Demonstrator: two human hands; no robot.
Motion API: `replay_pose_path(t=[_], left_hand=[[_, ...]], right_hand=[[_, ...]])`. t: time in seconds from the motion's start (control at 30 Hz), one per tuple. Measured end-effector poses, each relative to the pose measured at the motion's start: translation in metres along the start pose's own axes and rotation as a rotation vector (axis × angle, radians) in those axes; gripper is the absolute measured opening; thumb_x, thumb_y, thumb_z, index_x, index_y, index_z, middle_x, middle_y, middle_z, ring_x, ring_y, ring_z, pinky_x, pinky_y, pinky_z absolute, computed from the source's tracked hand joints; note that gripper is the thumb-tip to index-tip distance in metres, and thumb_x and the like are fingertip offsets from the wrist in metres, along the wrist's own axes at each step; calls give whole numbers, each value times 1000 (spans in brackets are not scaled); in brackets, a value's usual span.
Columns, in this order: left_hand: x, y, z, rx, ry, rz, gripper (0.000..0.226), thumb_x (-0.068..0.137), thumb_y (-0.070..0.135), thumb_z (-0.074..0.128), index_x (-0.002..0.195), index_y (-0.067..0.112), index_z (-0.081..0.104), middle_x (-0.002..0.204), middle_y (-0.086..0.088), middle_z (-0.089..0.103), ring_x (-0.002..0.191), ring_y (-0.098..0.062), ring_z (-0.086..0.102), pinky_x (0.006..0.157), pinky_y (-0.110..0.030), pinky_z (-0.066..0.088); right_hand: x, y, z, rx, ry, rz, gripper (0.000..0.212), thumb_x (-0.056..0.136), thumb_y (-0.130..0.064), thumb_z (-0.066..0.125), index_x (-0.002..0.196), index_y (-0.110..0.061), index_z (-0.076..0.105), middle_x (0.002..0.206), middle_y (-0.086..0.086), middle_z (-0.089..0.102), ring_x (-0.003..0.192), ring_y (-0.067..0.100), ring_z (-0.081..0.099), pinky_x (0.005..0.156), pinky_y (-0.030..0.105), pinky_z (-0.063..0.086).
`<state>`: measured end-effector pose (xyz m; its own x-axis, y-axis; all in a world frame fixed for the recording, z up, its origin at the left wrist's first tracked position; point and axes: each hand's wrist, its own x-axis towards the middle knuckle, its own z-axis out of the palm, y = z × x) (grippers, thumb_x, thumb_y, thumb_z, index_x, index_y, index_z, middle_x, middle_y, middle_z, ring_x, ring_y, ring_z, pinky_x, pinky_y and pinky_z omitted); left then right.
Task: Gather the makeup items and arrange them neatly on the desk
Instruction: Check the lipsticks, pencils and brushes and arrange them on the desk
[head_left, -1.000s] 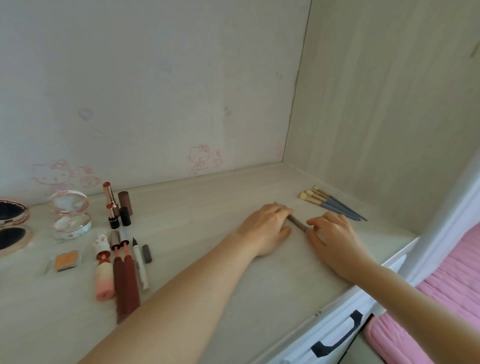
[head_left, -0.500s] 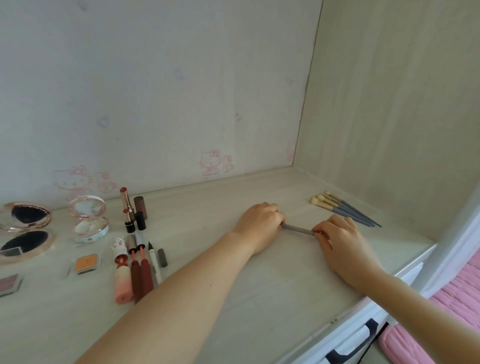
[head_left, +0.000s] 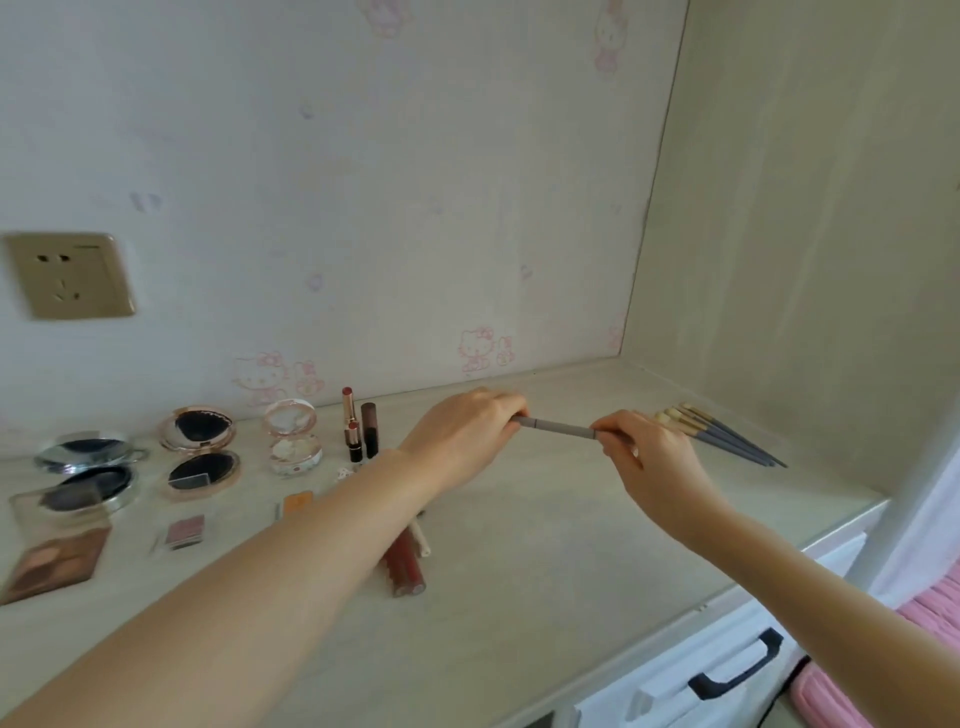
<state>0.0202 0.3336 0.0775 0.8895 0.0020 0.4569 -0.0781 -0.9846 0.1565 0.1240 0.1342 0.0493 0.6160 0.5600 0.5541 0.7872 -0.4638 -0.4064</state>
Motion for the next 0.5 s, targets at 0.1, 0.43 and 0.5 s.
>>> replay_pose_path(t=[0.1, 0.43, 0.5], left_hand=[[-29, -12, -23, -12, 25, -41, 14, 99, 28, 46, 105, 22, 58, 98, 6, 61, 90, -15, 56, 76, -37, 48], [-150, -54, -87, 2, 112, -200, 11, 95, 28, 54, 103, 24, 60, 92, 12, 60, 80, -7, 55, 69, -30, 48], [-176, -61, -95, 29, 143, -238, 9, 94, 27, 57, 102, 26, 60, 93, 13, 59, 79, -4, 53, 68, -25, 45]], right_hand=[[1, -30, 6, 64, -4, -38, 13, 94, -16, 53, 95, -19, 66, 77, -14, 57, 68, 4, 53, 61, 7, 38], [-14, -133, 47, 173, -99, -196, 10, 93, -26, 56, 91, -26, 65, 74, -18, 56, 72, 1, 52, 62, 10, 37], [-20, -151, 57, 185, -127, -230, 9, 92, -28, 58, 91, -26, 66, 75, -19, 57, 75, 0, 52, 64, 10, 37]])
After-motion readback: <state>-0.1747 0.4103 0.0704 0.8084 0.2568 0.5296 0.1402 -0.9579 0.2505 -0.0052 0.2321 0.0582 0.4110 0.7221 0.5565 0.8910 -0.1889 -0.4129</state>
